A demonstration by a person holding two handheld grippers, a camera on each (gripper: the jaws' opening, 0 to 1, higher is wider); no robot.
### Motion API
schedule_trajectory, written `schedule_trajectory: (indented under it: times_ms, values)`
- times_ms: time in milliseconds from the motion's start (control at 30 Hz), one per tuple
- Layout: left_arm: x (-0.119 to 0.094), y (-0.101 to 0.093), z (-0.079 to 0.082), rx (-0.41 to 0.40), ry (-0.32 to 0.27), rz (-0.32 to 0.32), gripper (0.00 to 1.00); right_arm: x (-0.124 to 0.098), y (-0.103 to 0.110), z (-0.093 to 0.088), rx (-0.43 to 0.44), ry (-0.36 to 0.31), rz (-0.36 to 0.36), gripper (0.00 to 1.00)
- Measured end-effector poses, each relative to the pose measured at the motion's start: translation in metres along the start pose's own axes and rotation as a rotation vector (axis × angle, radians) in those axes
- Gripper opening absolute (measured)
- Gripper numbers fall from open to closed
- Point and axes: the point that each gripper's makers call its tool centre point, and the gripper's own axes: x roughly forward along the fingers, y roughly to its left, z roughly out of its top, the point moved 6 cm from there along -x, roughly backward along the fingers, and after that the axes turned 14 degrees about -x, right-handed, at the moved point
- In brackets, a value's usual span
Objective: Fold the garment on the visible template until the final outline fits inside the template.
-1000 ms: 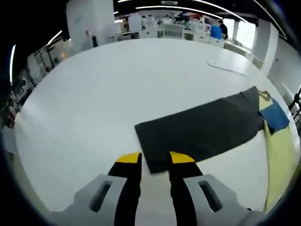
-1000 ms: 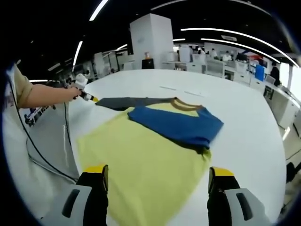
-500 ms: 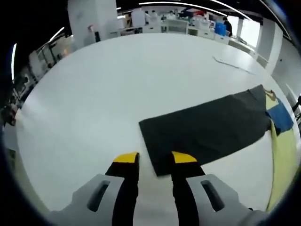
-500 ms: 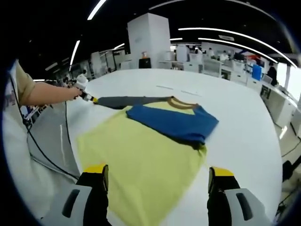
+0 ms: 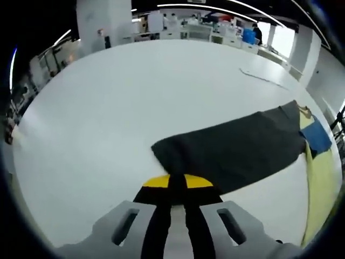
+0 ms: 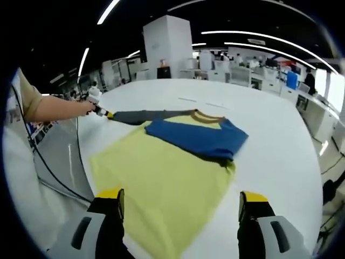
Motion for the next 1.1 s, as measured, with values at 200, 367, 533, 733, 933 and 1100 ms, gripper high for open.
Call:
schedule_trajectory:
  times_ms: [200, 367, 533, 733, 933, 1100]
  values:
    - [-0.001, 0.001, 0.001, 0.025, 0.003, 0.007, 0.01, -0.001, 0.002, -0.002, 0.003, 0.004, 0.001, 0.86]
    - [-0.005, 0.004, 0.004, 0.024, -0.012, 0.002, 0.01, -0.001, 0.004, -0.003, 0.002, 0.010, 0.006, 0.86]
    - [-0.010, 0.002, 0.012, 0.019, -0.035, -0.010, 0.01, -0.001, 0.004, -0.001, -0.001, 0.004, 0.009, 0.86]
    - [-0.005, 0.007, 0.028, 0.035, -0.059, -0.029, 0.01, -0.001, 0.006, -0.002, 0.003, -0.003, 0.015, 0.86]
    - [-0.011, -0.004, 0.037, 0.056, -0.082, -0.061, 0.01, -0.001, 0.008, -0.005, 0.001, -0.003, 0.025, 0.86]
    - [-0.016, -0.015, 0.043, 0.076, -0.095, -0.083, 0.01, -0.002, 0.009, -0.005, -0.002, -0.009, 0.030, 0.86]
